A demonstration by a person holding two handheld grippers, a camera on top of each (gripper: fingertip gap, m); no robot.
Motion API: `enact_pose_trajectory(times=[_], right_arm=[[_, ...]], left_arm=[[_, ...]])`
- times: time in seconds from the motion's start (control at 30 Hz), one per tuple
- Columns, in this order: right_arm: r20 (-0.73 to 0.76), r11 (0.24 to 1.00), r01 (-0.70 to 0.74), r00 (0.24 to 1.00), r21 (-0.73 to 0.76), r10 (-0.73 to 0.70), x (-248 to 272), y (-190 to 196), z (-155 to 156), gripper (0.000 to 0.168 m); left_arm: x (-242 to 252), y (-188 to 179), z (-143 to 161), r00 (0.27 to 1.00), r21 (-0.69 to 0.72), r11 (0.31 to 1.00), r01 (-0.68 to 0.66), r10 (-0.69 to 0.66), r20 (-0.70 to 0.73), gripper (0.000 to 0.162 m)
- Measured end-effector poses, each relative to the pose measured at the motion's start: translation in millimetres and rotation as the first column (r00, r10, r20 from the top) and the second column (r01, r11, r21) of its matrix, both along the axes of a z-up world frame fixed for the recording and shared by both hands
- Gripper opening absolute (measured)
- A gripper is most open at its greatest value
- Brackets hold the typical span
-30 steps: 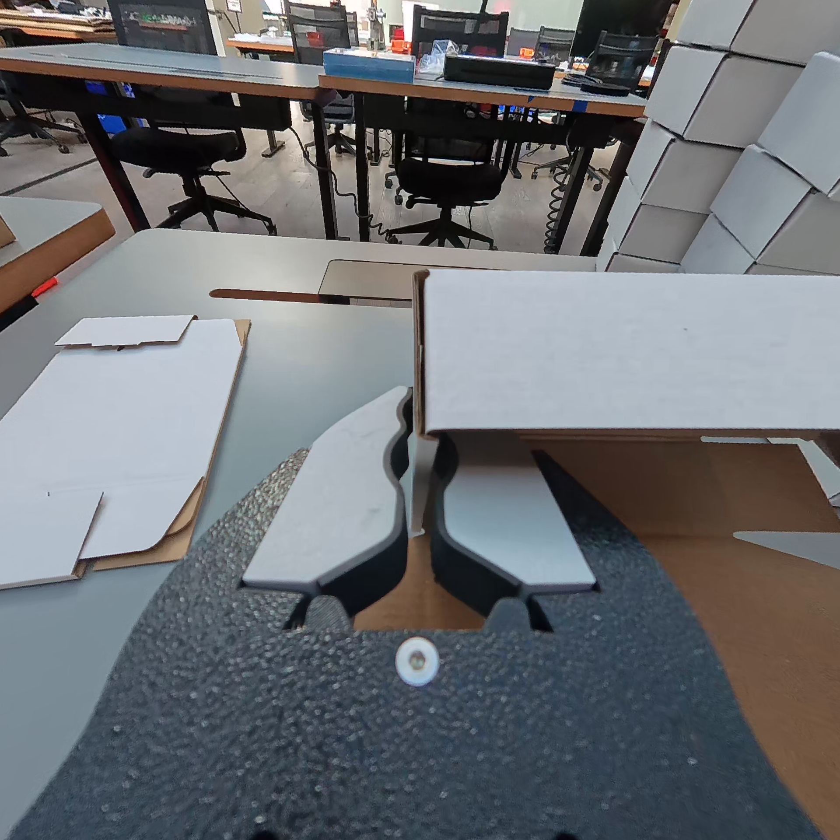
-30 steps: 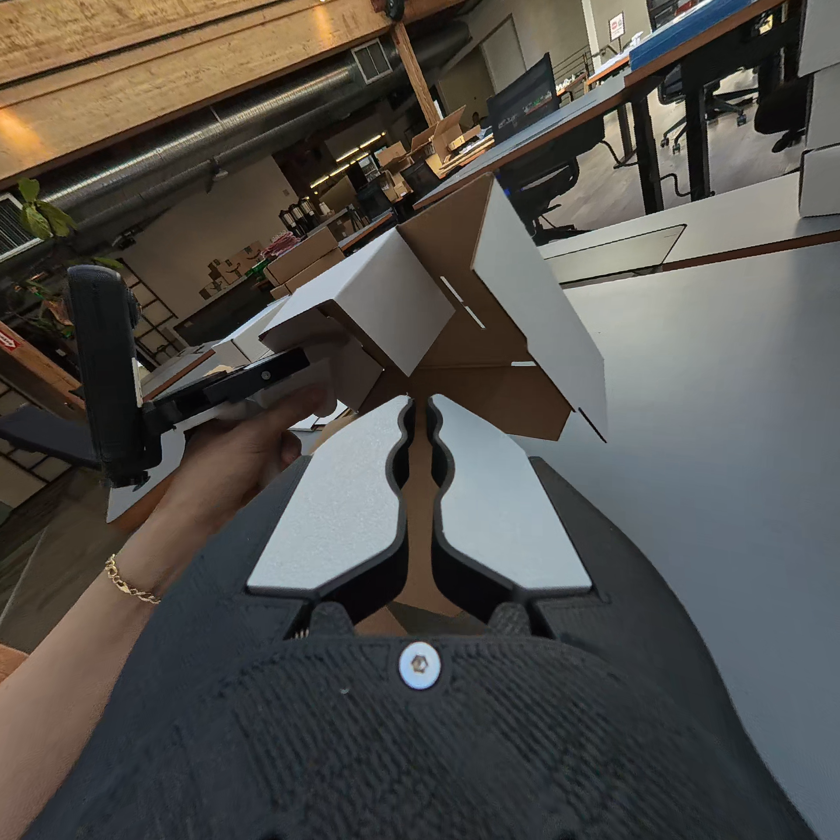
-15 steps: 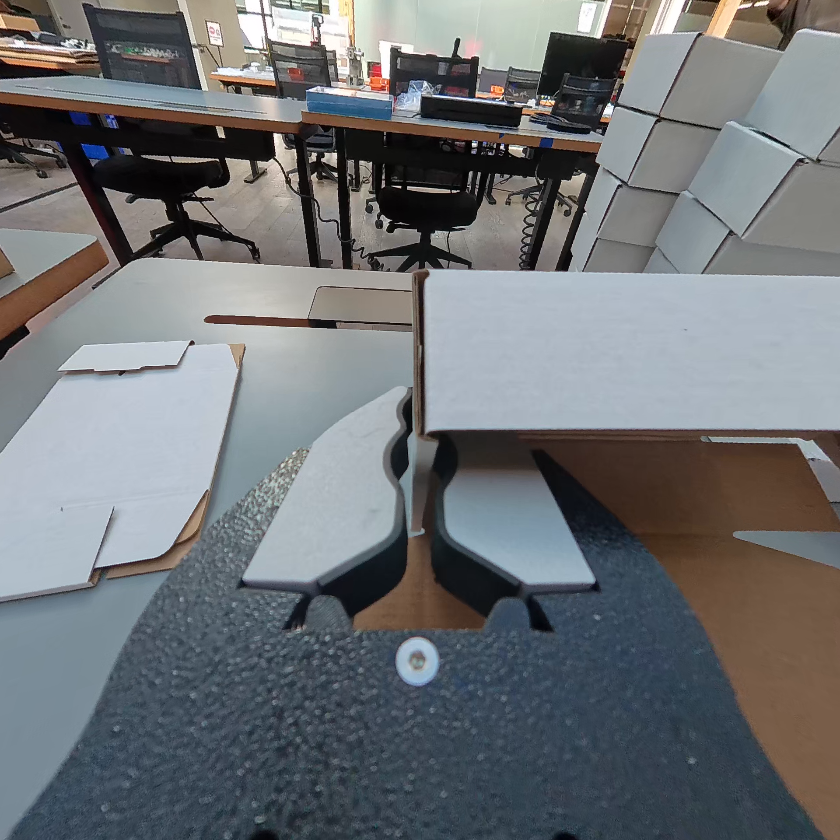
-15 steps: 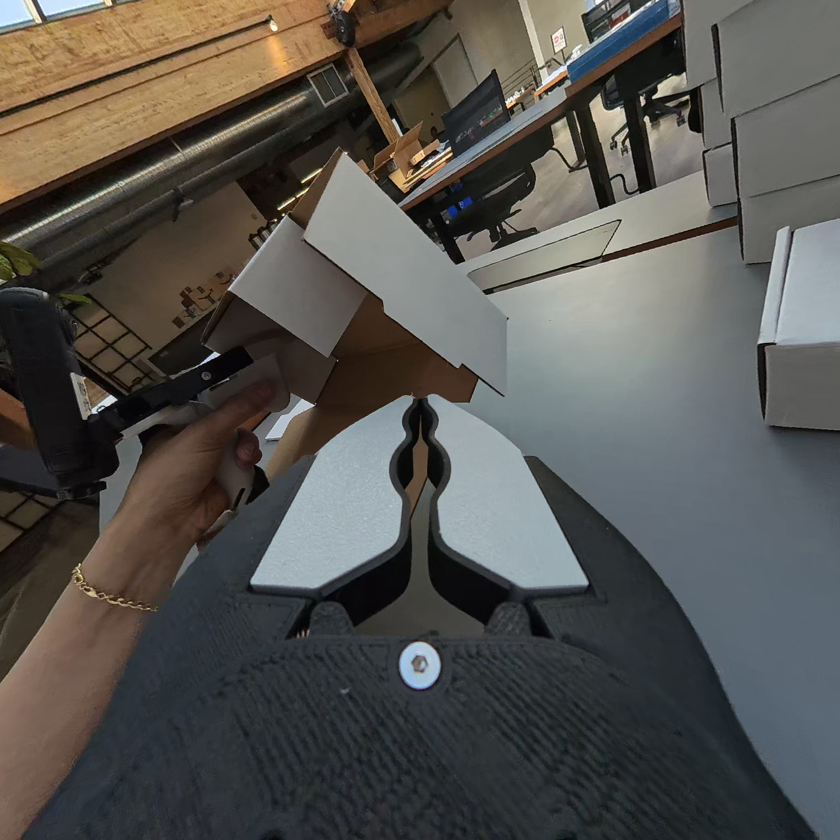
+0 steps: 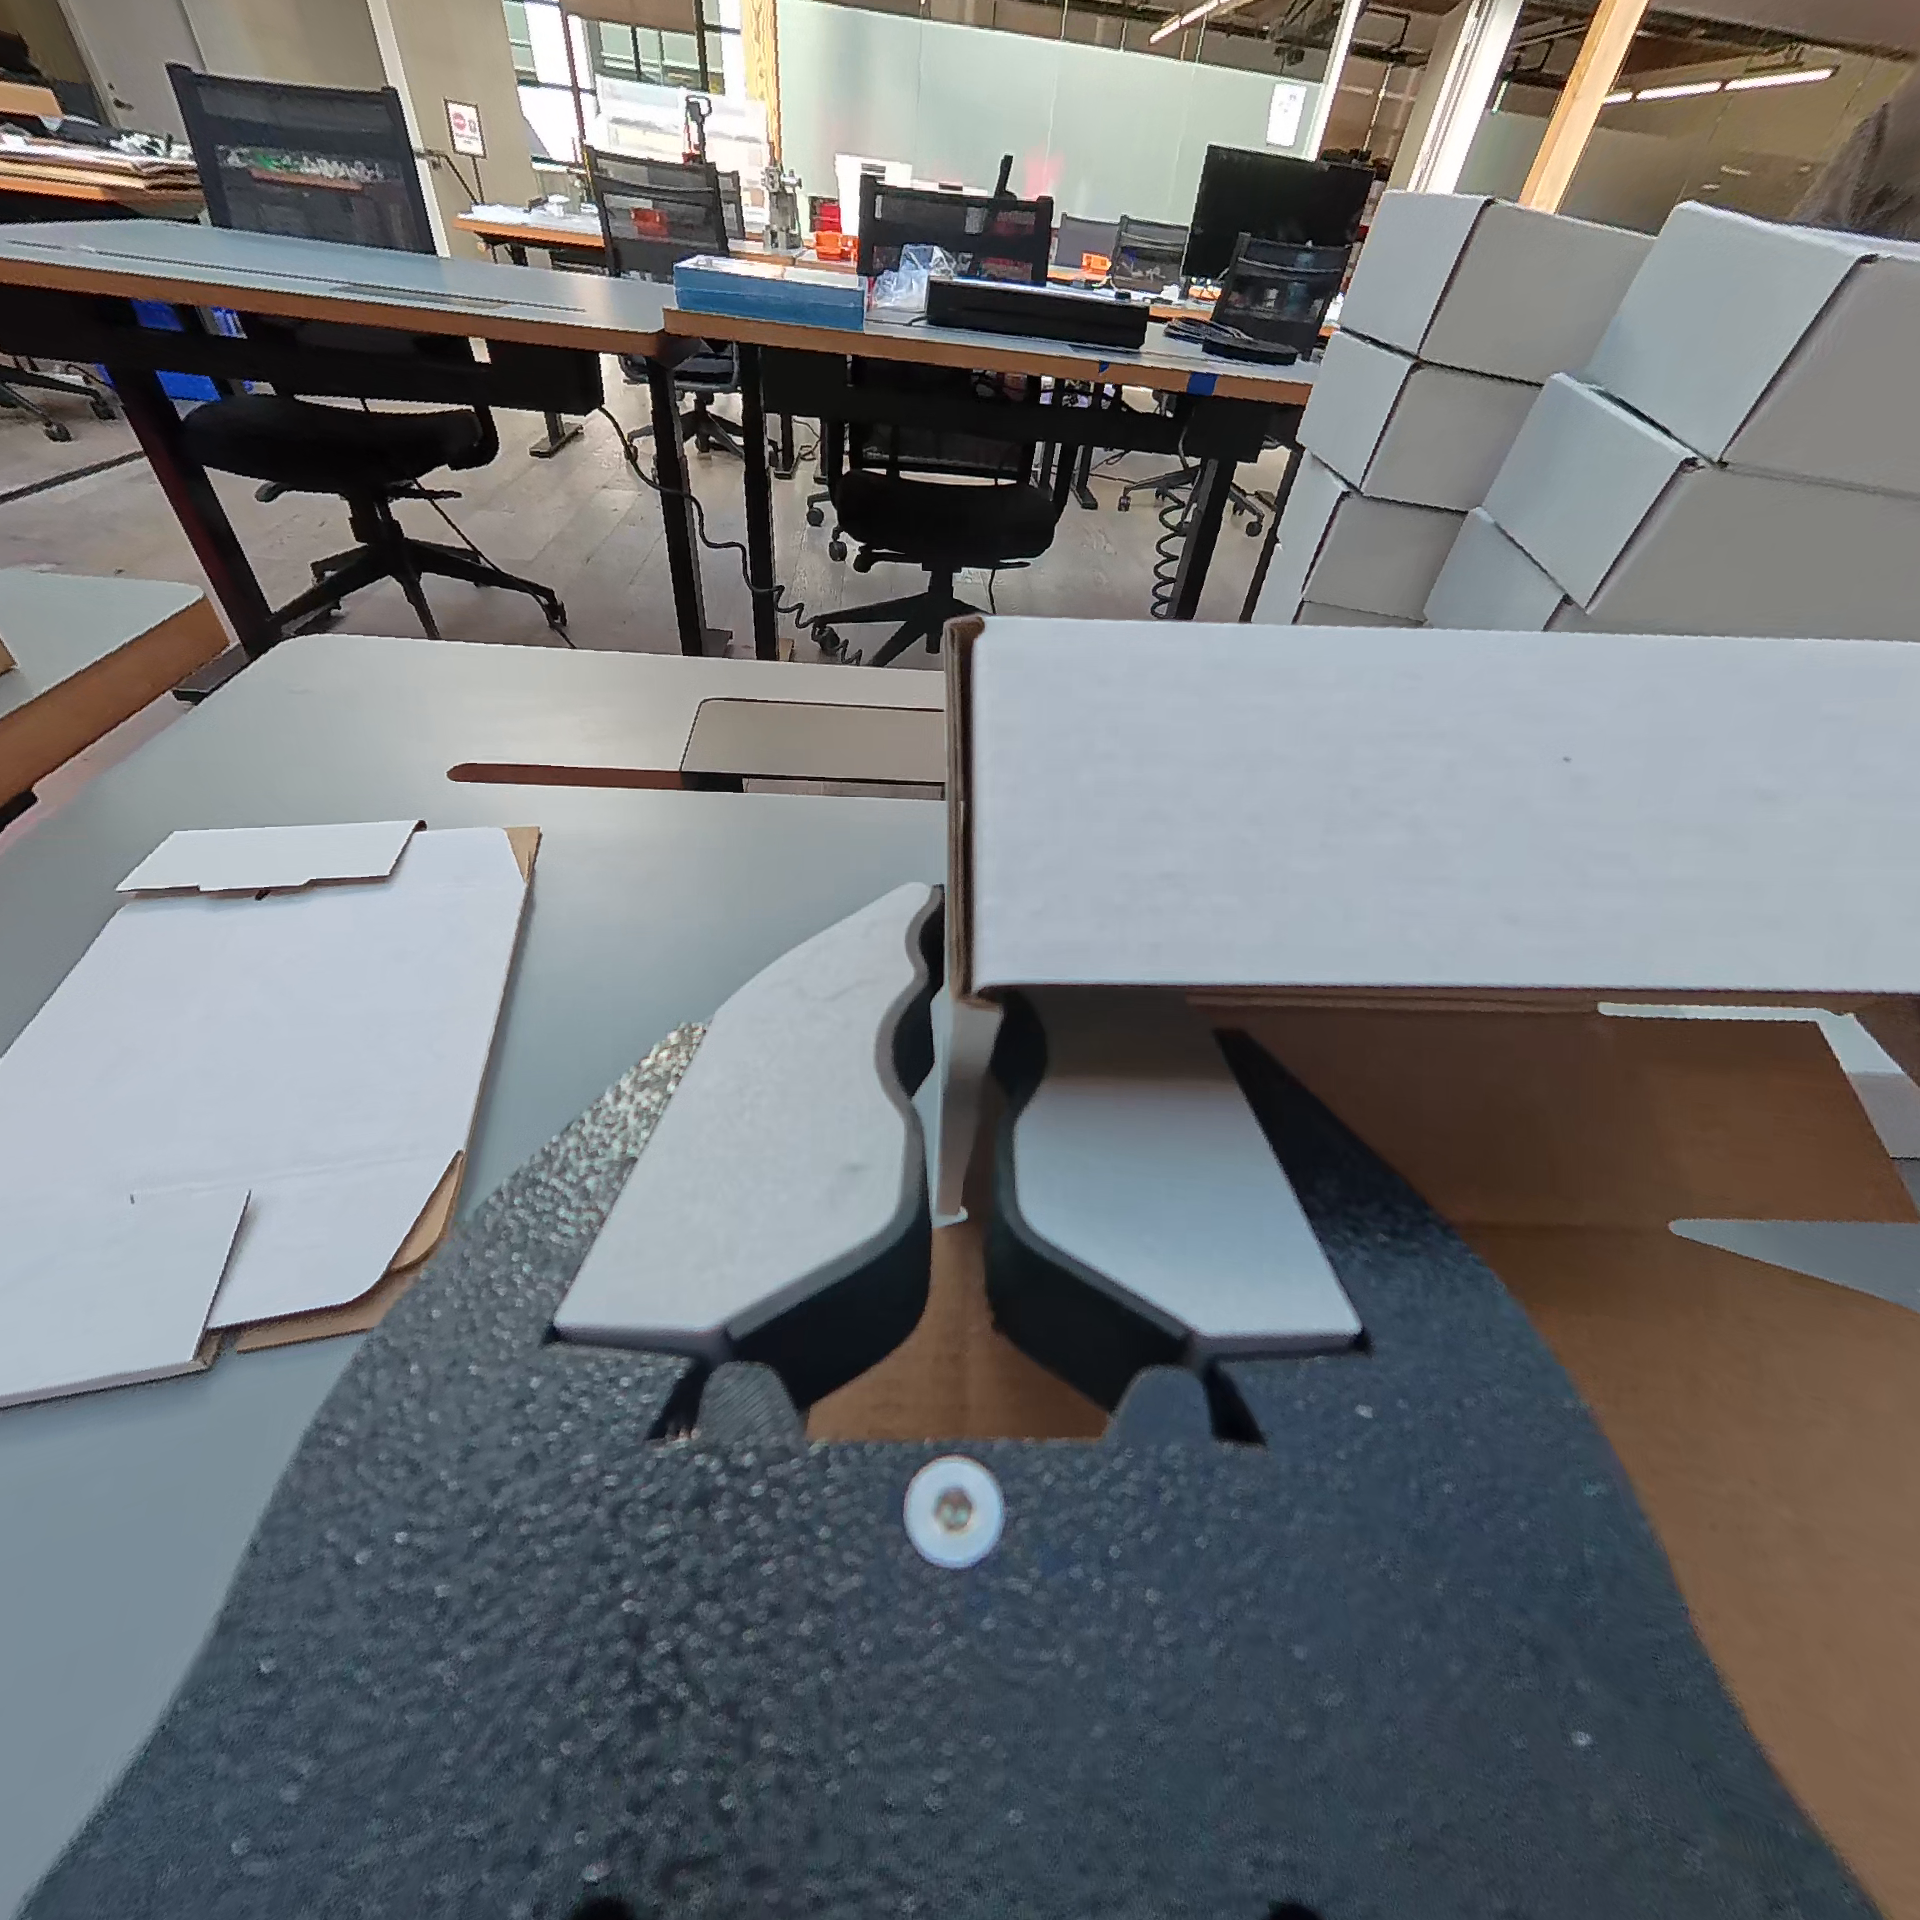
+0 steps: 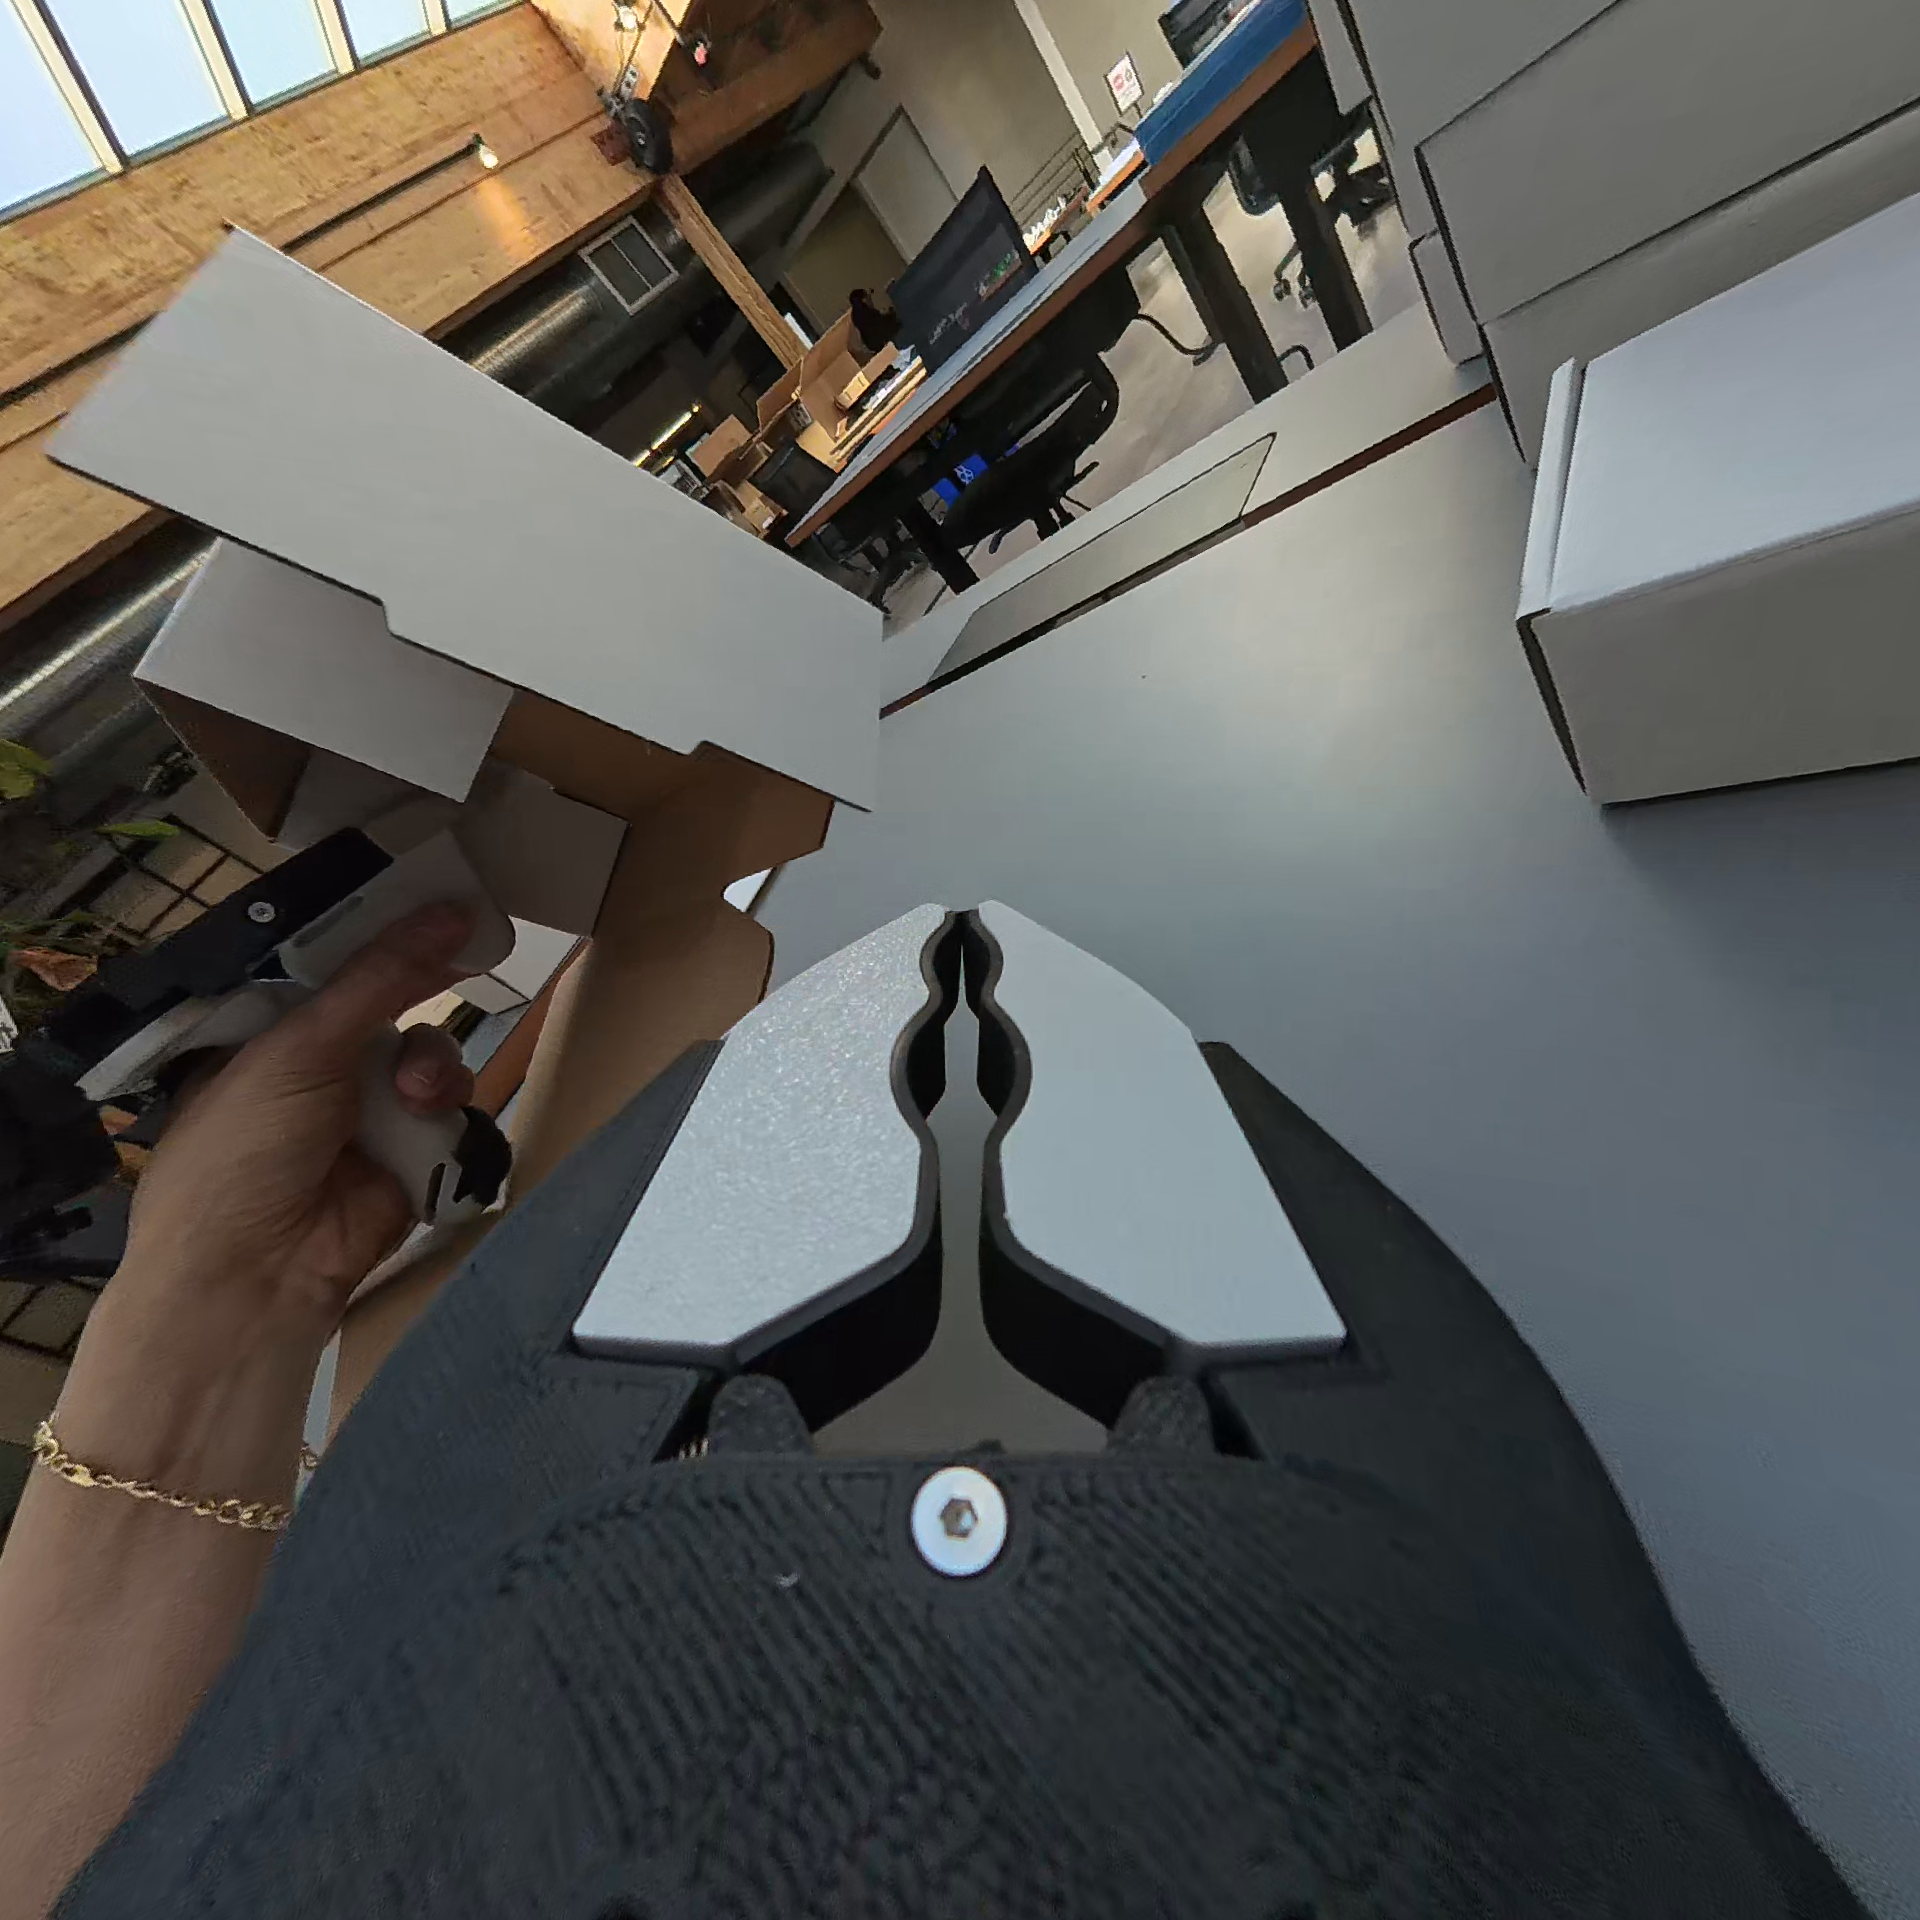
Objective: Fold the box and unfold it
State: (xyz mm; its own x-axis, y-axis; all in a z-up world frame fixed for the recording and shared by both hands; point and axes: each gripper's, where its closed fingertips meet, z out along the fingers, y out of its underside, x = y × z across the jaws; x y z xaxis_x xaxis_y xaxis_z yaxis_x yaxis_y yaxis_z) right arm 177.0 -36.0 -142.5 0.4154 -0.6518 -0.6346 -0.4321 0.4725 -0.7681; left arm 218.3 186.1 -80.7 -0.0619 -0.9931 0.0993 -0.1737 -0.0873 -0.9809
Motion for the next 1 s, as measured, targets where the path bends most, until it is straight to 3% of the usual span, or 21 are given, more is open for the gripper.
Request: enact_pose_trajectory(times=[0.33,0.47,0.87,1.0], right_arm=[[0.006,0.987,0.007,1.0,0.159,-0.008,13.0,11.5,4.2,0.0],[0.057,0.975,0.023,0.998,0.222,-0.036,12.4,8.2,12.4,0.0],[0.228,0.991,0.097,0.967,0.091,-0.115,2.5,0.2,29.1,0.0],[0.272,0.984,0.153,0.947,0.093,-0.173,-2.7,-4.6,34.9,0.0]], left_arm=[[-5.3,-12.2,-9.5,0.999,-0.021,0.999,0.032,-0.033,-0.019,0.005],[-7.4,-13.6,-14.7,1.0,0.031,0.999,0.025,-0.025,-0.019,0.005],[-10.7,-19.5,-11.9,1.0,0.173,0.985,0.0,-0.005,0.029,0.007],[-12.9,-22.6,-13.8,1.0,0.126,0.992,0.01,-0.014,0.028,0.007]])
